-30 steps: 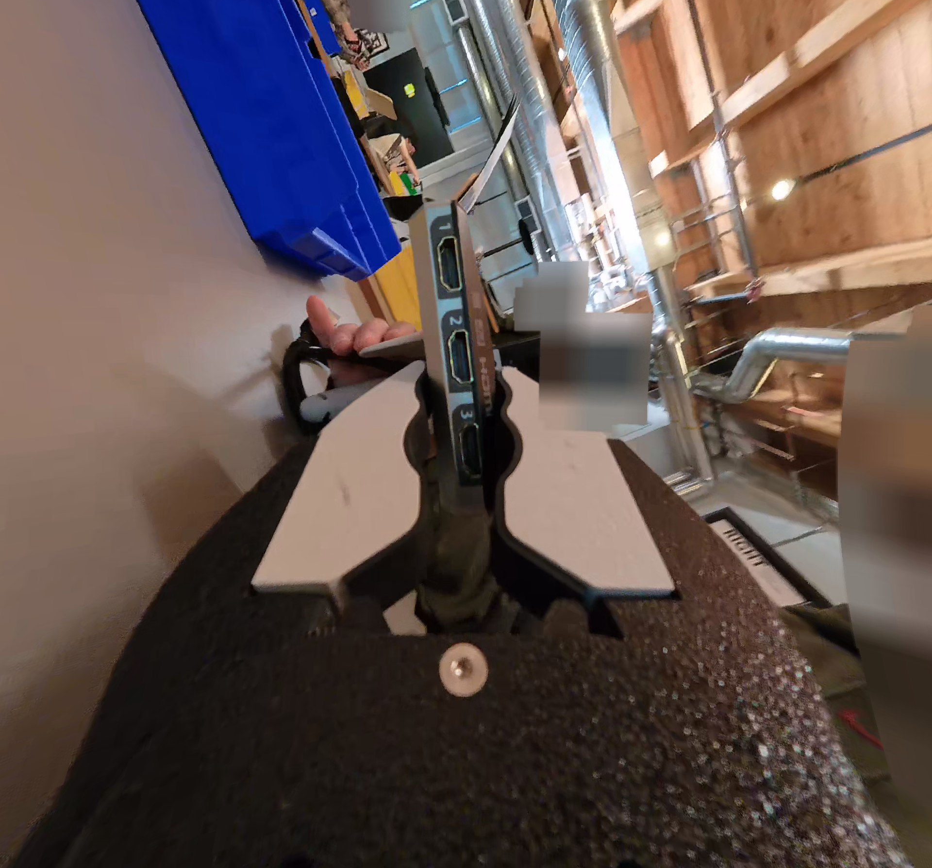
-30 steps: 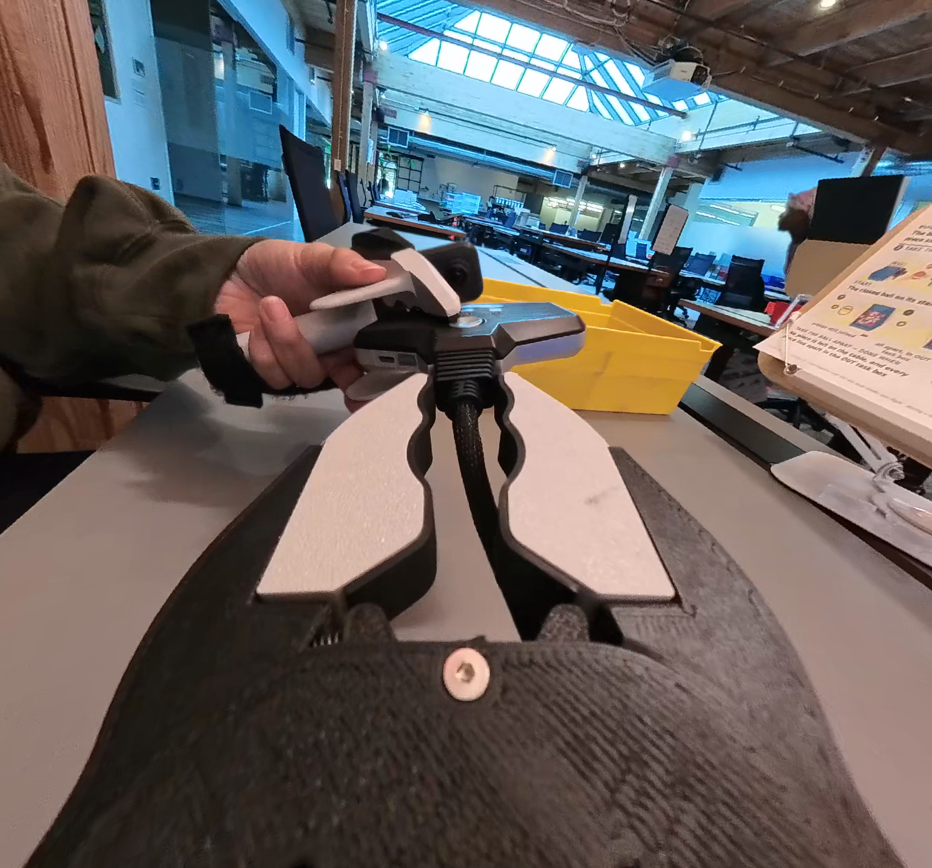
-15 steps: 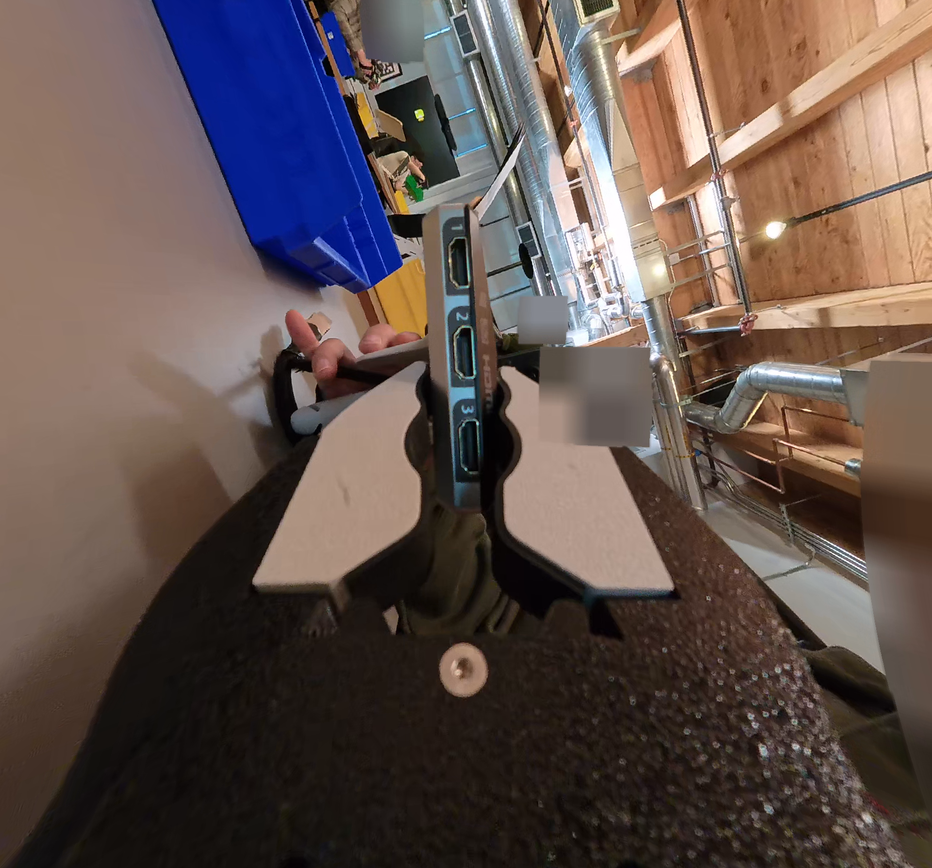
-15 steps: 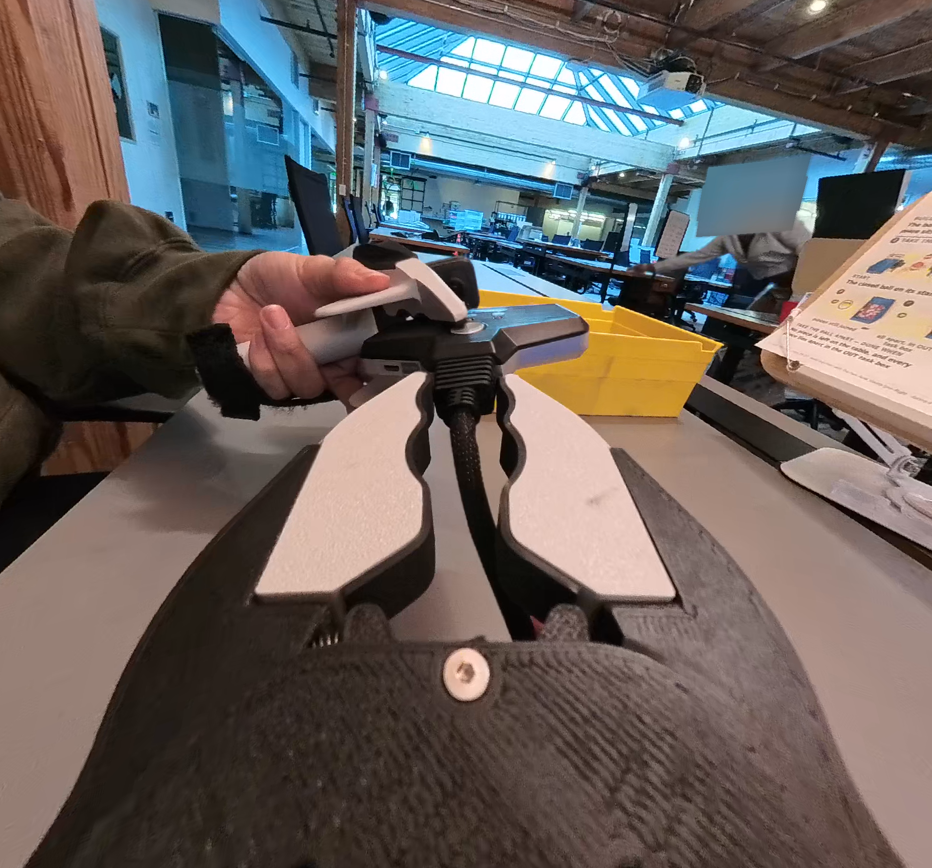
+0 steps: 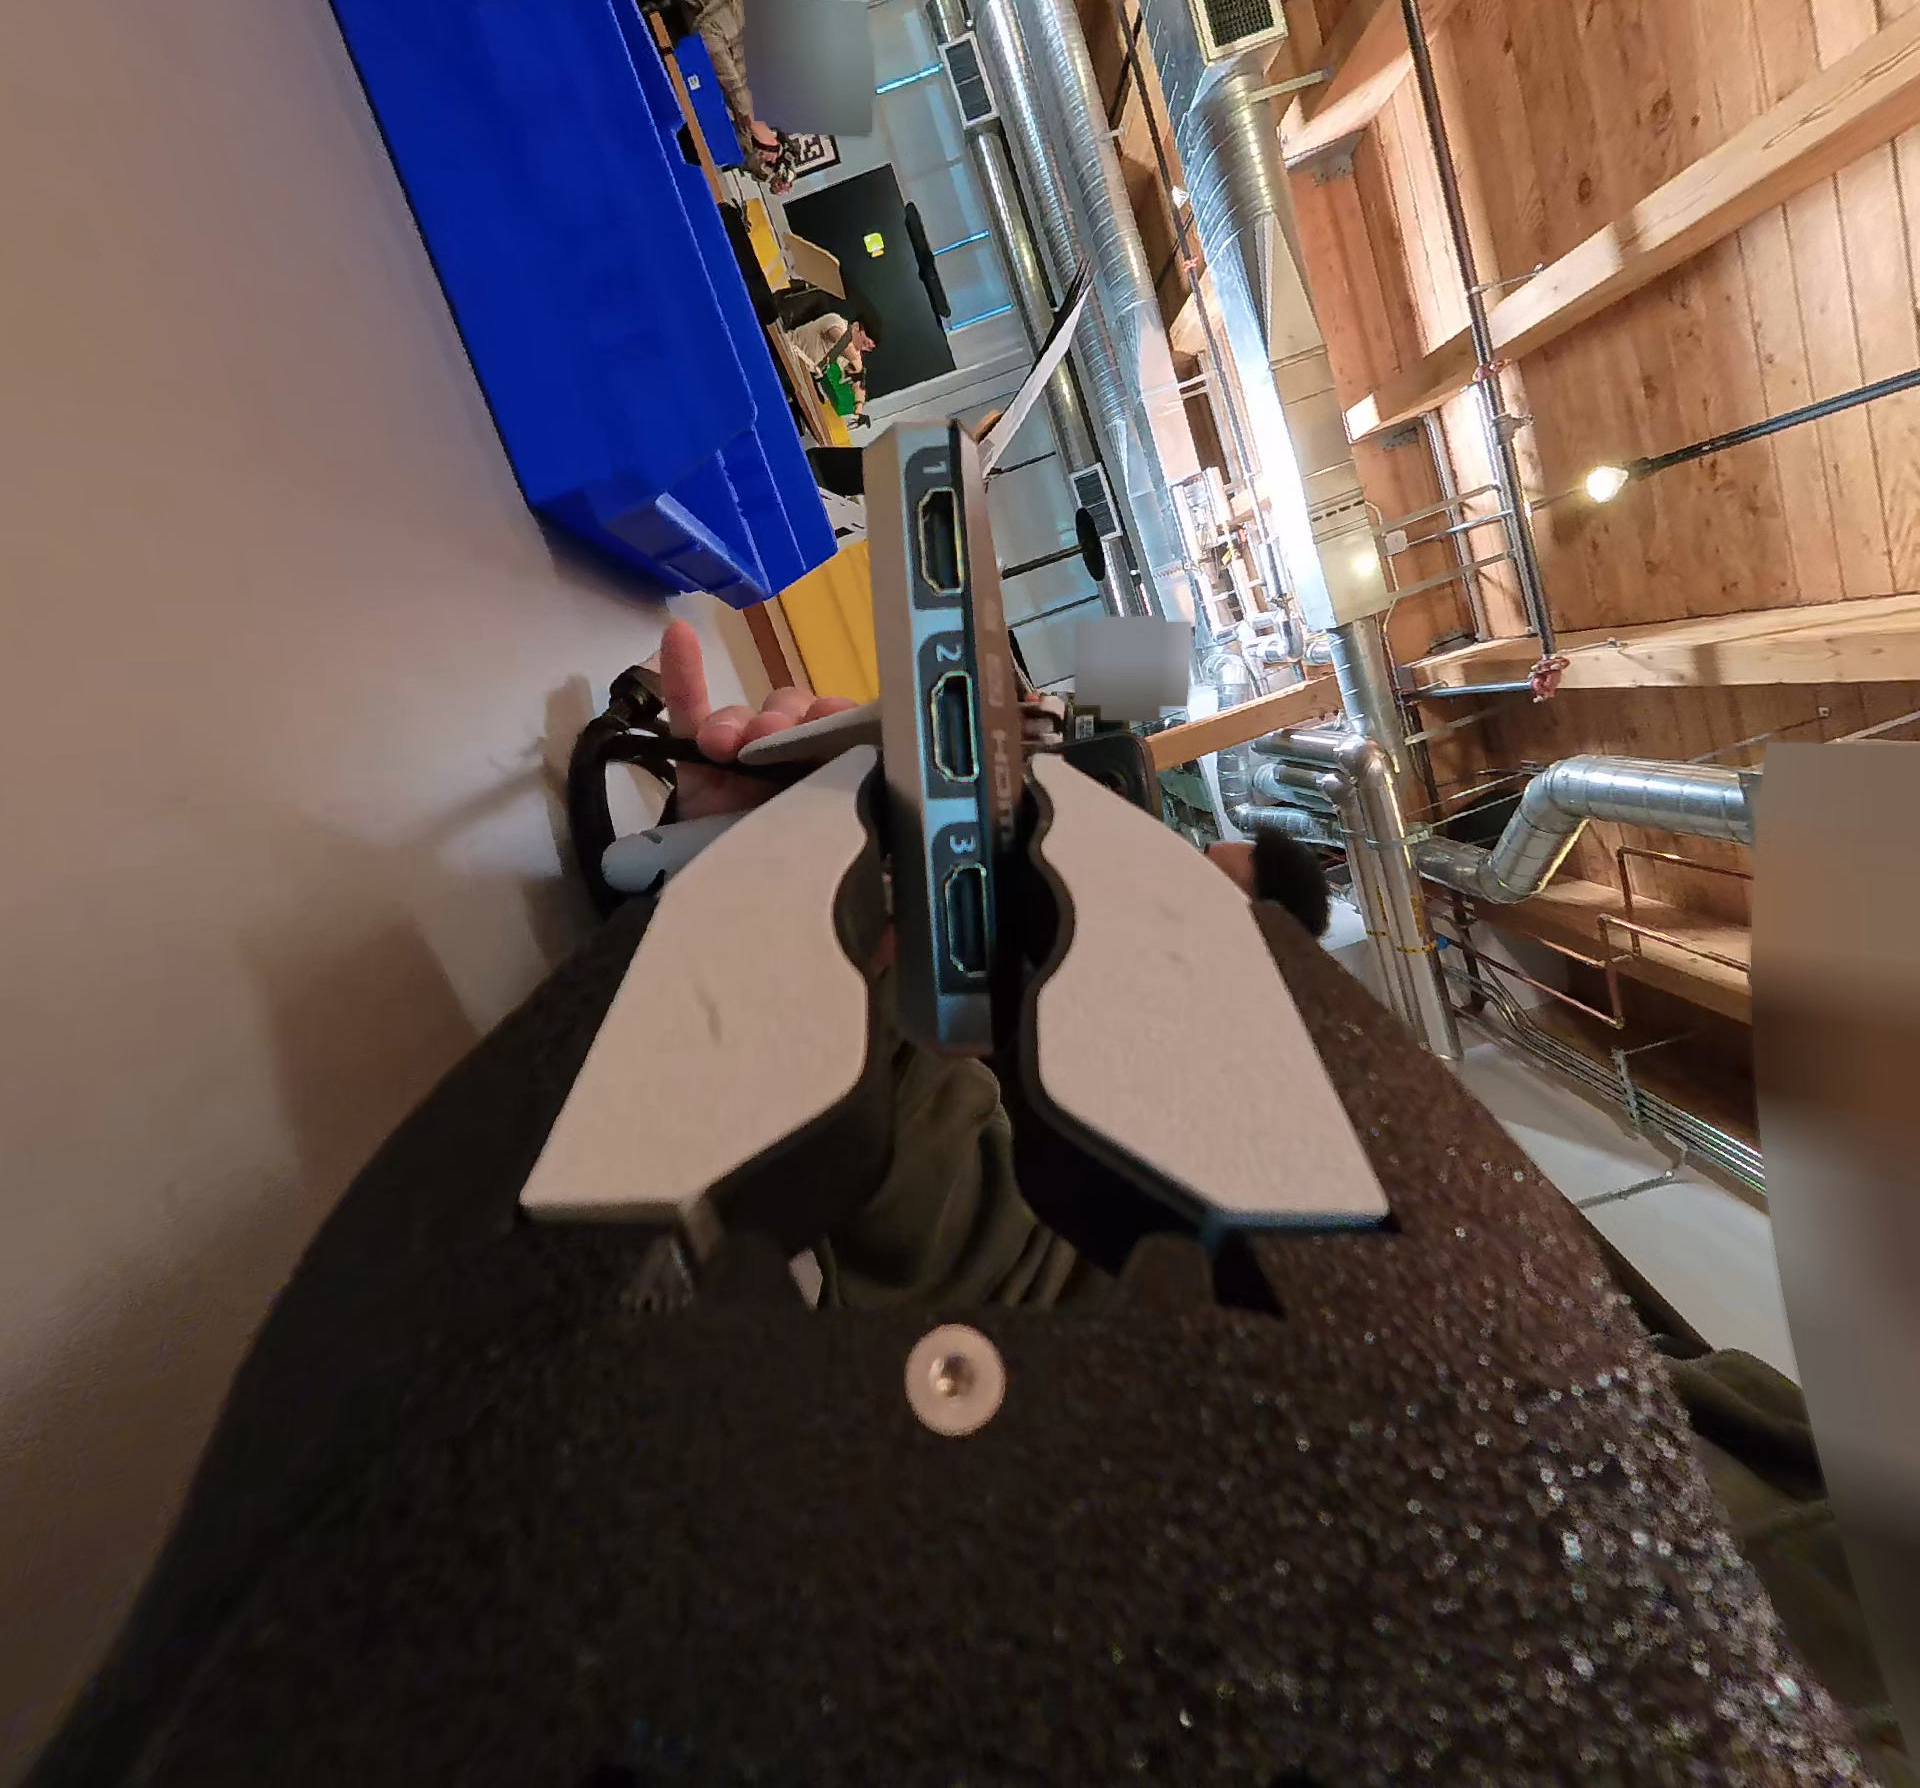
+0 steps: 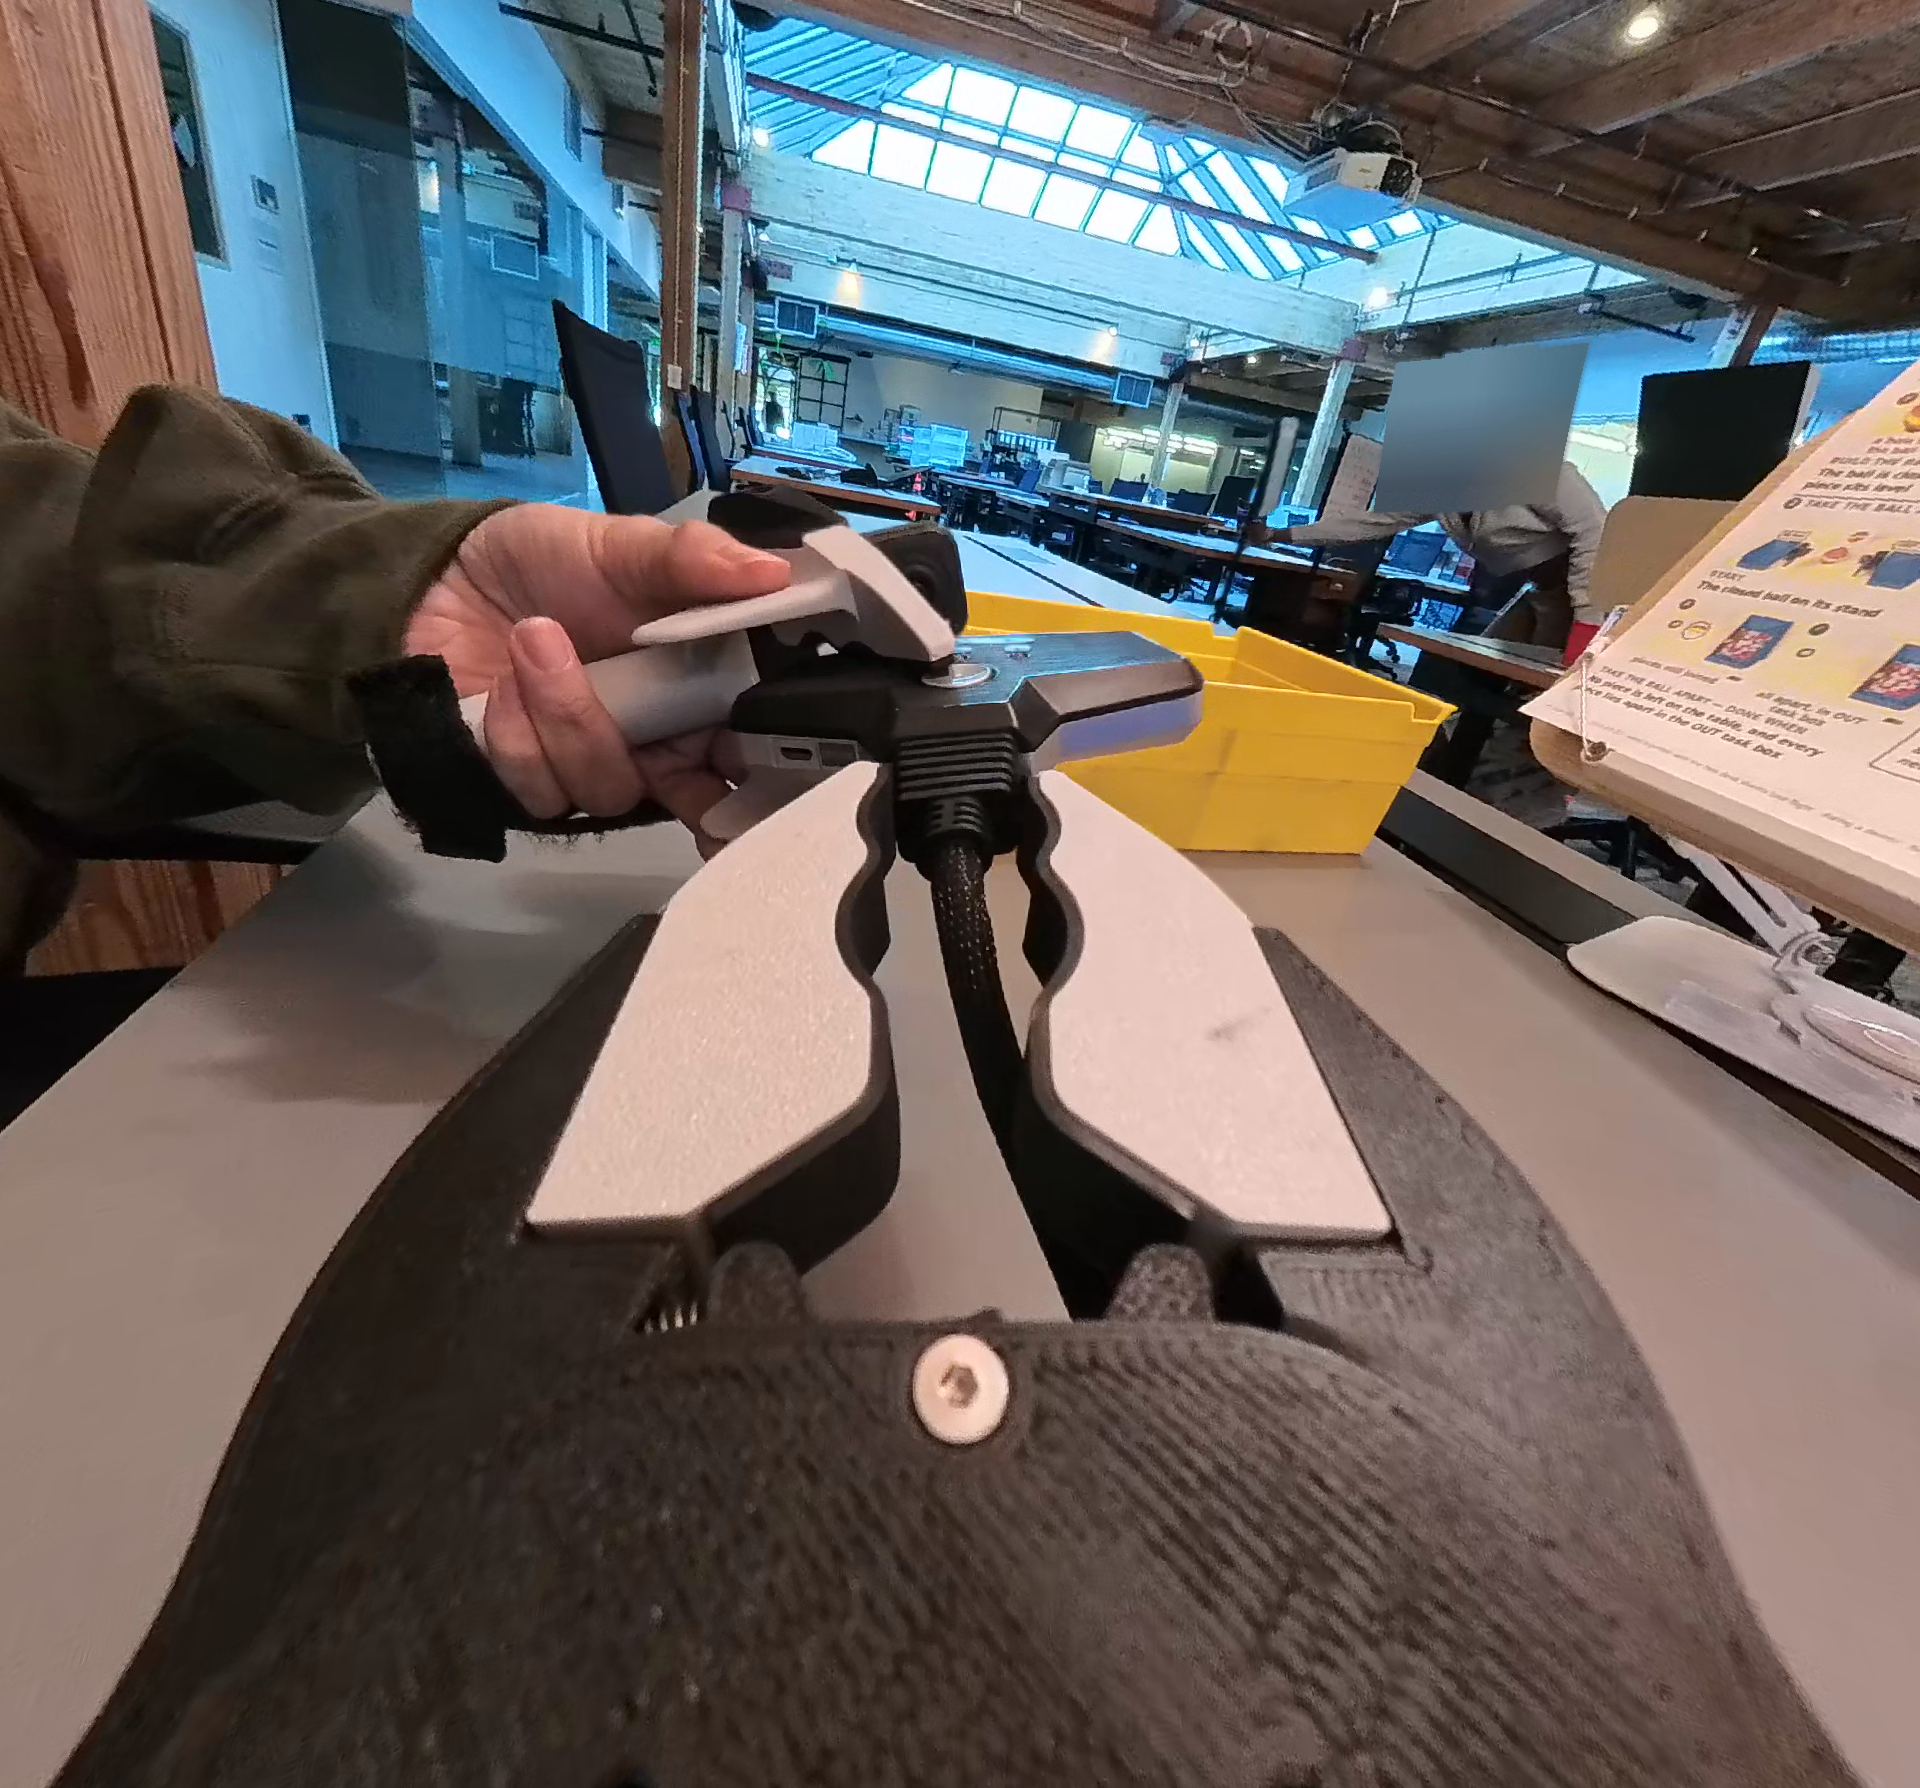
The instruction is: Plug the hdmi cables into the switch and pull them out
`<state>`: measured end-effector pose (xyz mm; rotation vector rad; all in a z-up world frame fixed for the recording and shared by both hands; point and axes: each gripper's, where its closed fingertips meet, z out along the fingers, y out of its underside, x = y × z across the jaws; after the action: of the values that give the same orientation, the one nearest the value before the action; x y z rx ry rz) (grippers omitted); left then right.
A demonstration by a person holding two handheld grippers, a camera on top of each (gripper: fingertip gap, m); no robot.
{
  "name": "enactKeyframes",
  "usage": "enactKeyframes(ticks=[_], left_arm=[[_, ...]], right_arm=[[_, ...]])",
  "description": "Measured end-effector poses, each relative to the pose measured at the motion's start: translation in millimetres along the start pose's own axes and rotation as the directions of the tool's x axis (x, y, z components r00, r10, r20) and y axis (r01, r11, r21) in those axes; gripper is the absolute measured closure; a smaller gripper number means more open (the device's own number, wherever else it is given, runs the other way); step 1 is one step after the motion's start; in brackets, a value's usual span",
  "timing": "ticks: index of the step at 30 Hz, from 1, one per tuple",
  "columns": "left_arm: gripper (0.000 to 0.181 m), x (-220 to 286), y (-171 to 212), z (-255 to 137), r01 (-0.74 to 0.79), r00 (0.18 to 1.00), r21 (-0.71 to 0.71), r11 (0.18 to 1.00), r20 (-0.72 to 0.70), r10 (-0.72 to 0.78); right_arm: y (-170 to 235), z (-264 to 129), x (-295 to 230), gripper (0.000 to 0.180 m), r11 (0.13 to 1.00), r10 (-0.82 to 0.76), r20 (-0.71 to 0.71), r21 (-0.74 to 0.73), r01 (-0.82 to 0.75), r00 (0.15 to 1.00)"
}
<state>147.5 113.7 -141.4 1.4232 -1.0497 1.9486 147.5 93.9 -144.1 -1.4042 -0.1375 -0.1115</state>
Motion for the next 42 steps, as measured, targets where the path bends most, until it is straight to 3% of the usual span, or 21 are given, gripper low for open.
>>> enactKeyframes(ticks=[4,11,15,18,20,24,26,29,31,34,37,42], left_arm=[[0.158,1.3,0.4,1.1,-0.073,0.997,-0.012,0.997,0.004,0.073],[0.148,7.4,-3.2,0.1,-0.367,0.924,-0.08,0.927,0.085,0.373],[0.137,23.0,-38.0,-30.9,-0.647,0.721,-0.067,0.76,0.273,0.637],[0.134,13.2,-88.4,-87.1,-0.733,0.455,-0.227,0.641,0.538,0.71],[0.134,1.0,-124.3,-133.8,-0.676,0.305,-0.332,0.658,0.686,0.66],[0.135,-16.7,-175.0,-184.3,-0.543,0.224,-0.415,0.73,0.766,0.602],[0.143,-21.6,-196.4,-182.7,-0.574,0.127,-0.555,0.602,0.666,0.735],[0.137,-40.3,-204.7,-174.8,-0.508,-0.11,-0.837,0.203,0.297,0.949],[0.127,-59.0,-215.3,-182.1,-0.366,-0.28,-0.929,-0.045,0.064,0.958],[0.122,-74.3,-231.8,-182.8,-0.205,-0.502,-0.913,-0.352,-0.211,0.839],[0.122,-84.3,-237.6,-176.6,-0.084,-0.609,-0.844,-0.53,-0.377,0.698],[0.124,-112.2,-231.7,-178.2,0.052,-0.574,-0.741,-0.669,-0.57,0.588]], right_arm=[[-0.8,-0.6,1.1,0.157,1.0,0.017,0.005,0.008,-0.017,1.0],[-7.1,-4.9,6.5,0.157,0.995,0.078,0.005,0.065,-0.078,0.997],[-11.8,-15.1,19.5,0.157,0.987,0.116,-0.038,0.116,-0.111,0.992],[-12.8,-16.4,22.2,0.158,0.984,0.128,-0.046,0.129,-0.121,0.991],[-13.5,-17.1,23.7,0.158,0.982,0.138,-0.047,0.139,-0.13,0.989],[-13.5,-16.5,22.9,0.158,0.982,0.137,-0.034,0.14,-0.131,0.99],[-13.5,-16.3,21.1,0.158,0.982,0.134,-0.021,0.138,-0.13,0.991],[-14.5,-17.1,19.5,0.158,0.98,0.137,-0.002,0.145,-0.135,0.991],[-14.4,-17.0,19.9,0.158,0.979,0.142,0.001,0.145,-0.14,0.99],[-14.1,-16.6,20.1,0.158,0.979,0.144,0.004,0.143,-0.143,0.99],[-14.6,-17.0,21.0,0.158,0.978,0.149,0.007,0.149,-0.148,0.989],[-15.1,-17.4,20.4,0.158,0.976,0.151,0.019,0.154,-0.153,0.988]])
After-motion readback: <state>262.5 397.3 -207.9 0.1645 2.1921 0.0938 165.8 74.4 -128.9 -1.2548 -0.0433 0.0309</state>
